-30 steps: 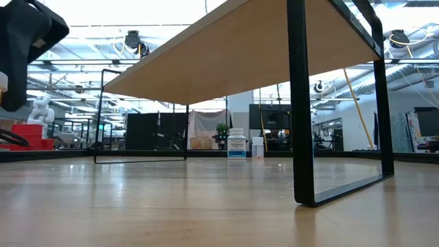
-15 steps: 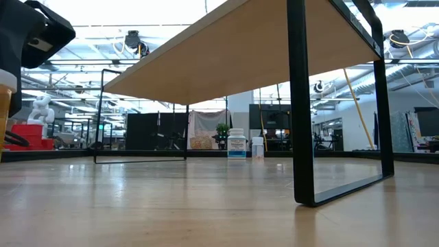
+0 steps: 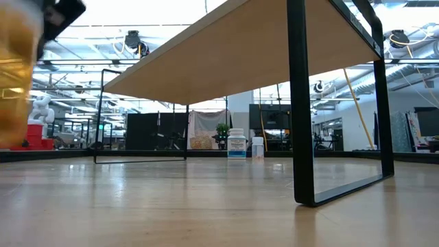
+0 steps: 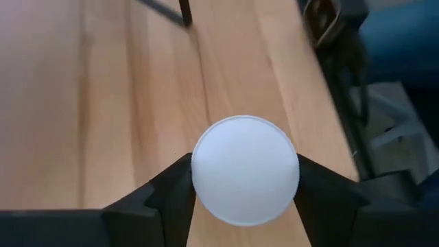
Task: Pick and place medicine bottles onto shelf by color
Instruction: Put the large orange pill bottle on the shelf aligned with the large orange pill bottle
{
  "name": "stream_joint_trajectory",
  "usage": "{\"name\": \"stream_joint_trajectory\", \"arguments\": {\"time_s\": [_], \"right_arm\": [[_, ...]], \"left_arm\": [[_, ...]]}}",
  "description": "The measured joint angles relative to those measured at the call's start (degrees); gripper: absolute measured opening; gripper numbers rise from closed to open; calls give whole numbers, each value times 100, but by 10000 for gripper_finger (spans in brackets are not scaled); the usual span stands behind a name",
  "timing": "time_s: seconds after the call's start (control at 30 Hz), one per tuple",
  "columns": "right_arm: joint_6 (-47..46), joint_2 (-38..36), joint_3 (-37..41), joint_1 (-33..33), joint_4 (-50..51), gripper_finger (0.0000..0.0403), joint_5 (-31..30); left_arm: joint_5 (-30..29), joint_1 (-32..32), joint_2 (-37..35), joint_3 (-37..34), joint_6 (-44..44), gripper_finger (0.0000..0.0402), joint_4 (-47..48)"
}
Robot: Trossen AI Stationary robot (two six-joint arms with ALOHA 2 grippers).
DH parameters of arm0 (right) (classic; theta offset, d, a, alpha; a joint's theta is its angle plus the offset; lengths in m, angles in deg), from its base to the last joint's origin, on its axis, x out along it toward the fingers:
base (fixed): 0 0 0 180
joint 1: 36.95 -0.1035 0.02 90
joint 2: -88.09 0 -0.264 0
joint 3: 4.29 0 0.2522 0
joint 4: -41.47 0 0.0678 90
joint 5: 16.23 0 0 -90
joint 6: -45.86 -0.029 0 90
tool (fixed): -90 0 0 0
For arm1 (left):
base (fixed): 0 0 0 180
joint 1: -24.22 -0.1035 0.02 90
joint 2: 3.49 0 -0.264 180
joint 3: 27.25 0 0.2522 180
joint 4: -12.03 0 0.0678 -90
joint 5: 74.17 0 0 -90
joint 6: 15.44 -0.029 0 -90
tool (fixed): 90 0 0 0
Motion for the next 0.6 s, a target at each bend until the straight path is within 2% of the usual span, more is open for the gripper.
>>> {"name": "stream_joint_trajectory", "arguments": {"time_s": [0.13,0.37,0.6], "right_arm": [[18,0,0,0,8,254,2],[18,0,0,0,19,254,7],[-1,-1,0,0,84,254,7]], "left_arm": [[-3,-70,-530,0,-167,204,52],[-109,-244,-1552,2,-185,238,483],[-402,-614,-2493,2,-443,210,1102]]}}
